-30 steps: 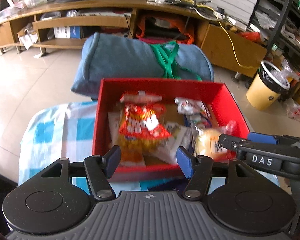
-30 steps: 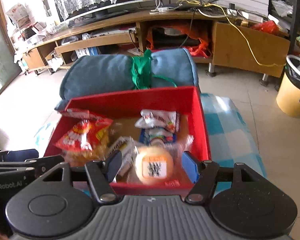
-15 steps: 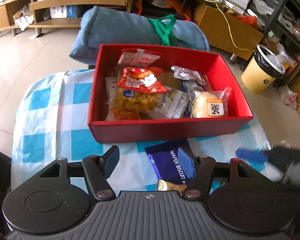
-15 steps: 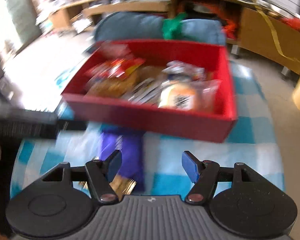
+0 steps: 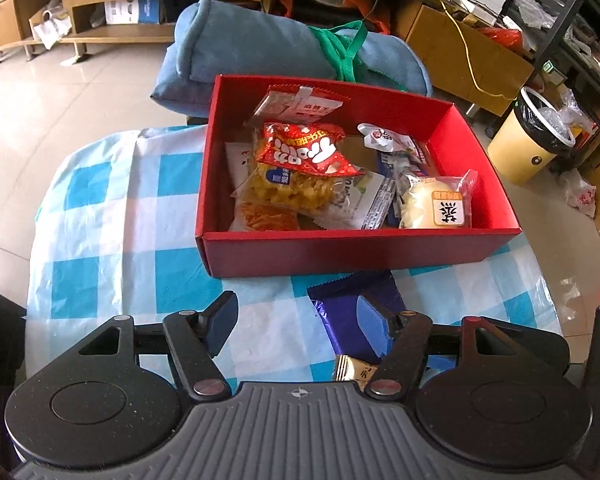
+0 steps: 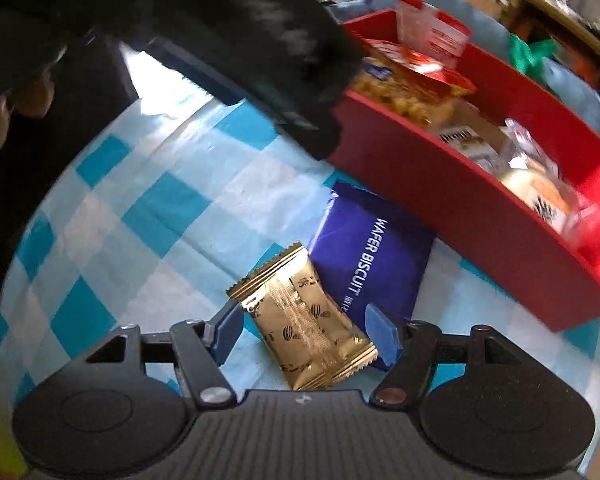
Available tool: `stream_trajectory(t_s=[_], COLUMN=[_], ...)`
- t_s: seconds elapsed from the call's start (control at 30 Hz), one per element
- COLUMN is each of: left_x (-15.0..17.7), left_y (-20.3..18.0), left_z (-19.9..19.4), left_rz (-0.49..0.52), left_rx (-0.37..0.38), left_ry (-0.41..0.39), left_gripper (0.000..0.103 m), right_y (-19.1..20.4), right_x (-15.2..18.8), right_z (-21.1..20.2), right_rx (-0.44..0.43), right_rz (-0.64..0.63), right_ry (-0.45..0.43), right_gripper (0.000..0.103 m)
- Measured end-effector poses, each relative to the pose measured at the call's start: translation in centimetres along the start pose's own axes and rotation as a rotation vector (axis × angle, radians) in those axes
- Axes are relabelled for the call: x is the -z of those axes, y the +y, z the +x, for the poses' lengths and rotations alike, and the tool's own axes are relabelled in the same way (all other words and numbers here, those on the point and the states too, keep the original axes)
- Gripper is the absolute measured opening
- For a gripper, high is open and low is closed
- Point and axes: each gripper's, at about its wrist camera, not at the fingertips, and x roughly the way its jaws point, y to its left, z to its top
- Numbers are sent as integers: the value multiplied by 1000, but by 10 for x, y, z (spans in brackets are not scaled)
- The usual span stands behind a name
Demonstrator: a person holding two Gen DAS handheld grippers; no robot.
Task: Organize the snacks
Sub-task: 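Grasp the purple wafer biscuit with the left tool while the right grasps the gold biscuit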
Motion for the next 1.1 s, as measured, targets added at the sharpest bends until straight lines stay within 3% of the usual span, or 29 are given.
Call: stream_trajectory(t_s=[0.1, 0.23, 0.43, 0.73, 0.83, 1.0, 1.1], left_x=[0, 3, 9, 10, 5, 6, 10], left_y=[2, -1, -10, -40, -52, -65, -72], left_z=[2, 5, 16, 54, 64, 83, 82], left_rz=[-7, 3, 8, -41, -49, -60, -4], left_rx=[6, 9, 29, 44, 3, -88, -129], left_ry=[12, 27, 73, 164, 155, 133, 112], left_gripper=[73, 76, 77, 78, 84, 83, 81], right_y=[1, -12, -27, -51, -59, -74, -80], right_x=[1, 6, 25, 42, 46, 52, 50], right_z=[0, -5, -16, -37, -37, -34, -35], right_rx=[29, 42, 79, 143, 142, 122, 118], right_rz=[11, 117, 225, 326, 352, 400, 414], right_ry=[0, 21, 55, 39, 41, 48, 41], right_gripper=[60, 41, 40, 39, 39, 39, 39])
